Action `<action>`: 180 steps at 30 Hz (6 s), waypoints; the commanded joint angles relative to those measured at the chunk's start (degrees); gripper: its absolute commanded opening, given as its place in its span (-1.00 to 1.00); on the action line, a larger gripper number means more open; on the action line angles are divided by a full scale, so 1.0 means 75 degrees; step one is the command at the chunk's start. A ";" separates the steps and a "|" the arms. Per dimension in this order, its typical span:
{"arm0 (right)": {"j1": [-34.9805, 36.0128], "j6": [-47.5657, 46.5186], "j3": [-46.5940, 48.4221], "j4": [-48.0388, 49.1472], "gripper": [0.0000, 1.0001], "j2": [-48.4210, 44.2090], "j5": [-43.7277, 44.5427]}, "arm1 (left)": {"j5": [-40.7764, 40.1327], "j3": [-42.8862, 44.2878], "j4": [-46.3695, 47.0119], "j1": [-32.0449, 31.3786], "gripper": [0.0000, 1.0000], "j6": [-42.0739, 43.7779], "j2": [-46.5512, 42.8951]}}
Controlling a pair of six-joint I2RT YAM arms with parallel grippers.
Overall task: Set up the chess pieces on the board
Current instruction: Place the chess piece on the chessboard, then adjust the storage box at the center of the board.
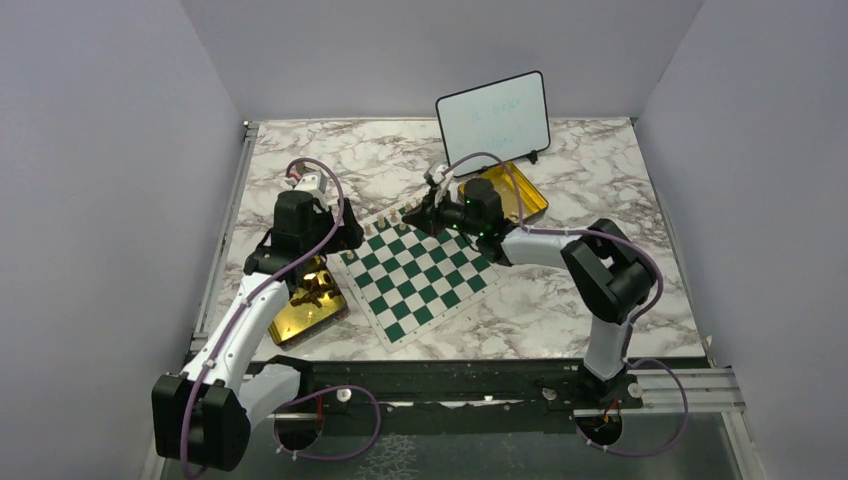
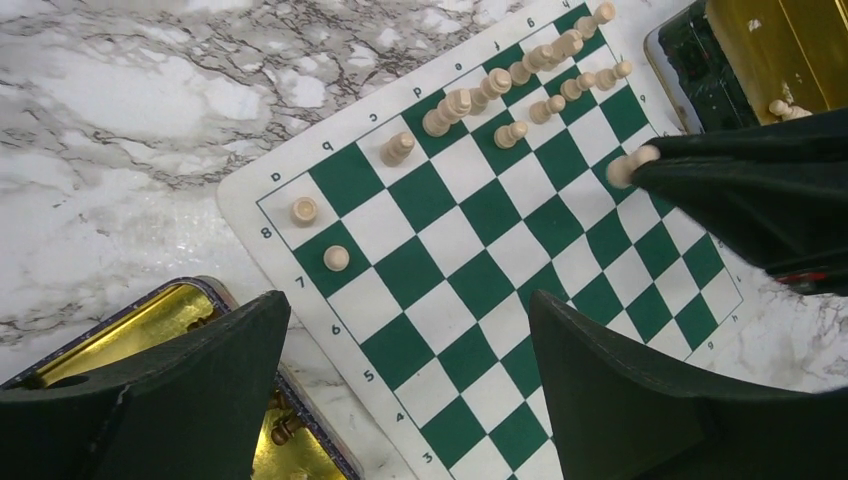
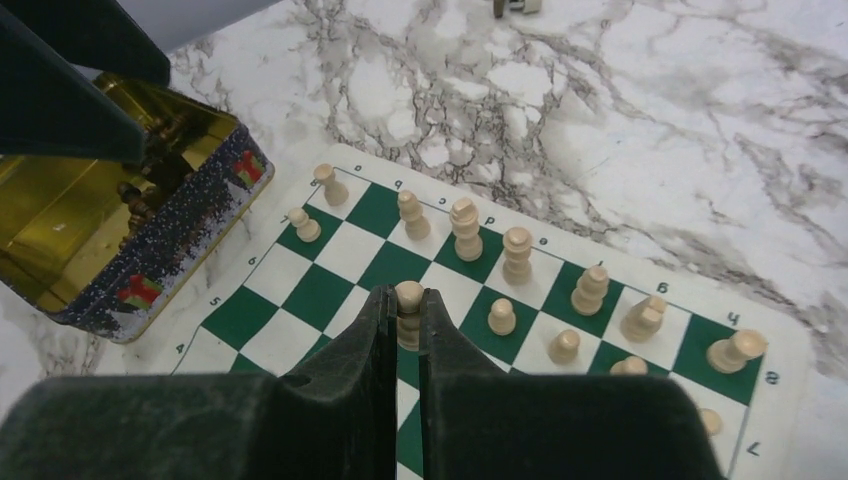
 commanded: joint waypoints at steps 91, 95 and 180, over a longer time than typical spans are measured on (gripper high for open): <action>0.1556 -0.0886 0.1104 0.0815 -0.56 0.2794 0.3410 | -0.0909 0.0203 -0.0199 -0.0161 0.78 0.0509 -0.0689; 0.1559 -0.0914 0.1086 0.0802 -0.54 0.2772 0.3404 | -0.0909 0.0208 -0.0205 -0.0160 0.78 0.0509 -0.0699; -0.3700 -0.2403 0.4488 -0.8206 -0.32 0.2034 0.3913 | -0.0668 0.0143 -0.0056 -0.0183 0.87 0.0872 -0.0448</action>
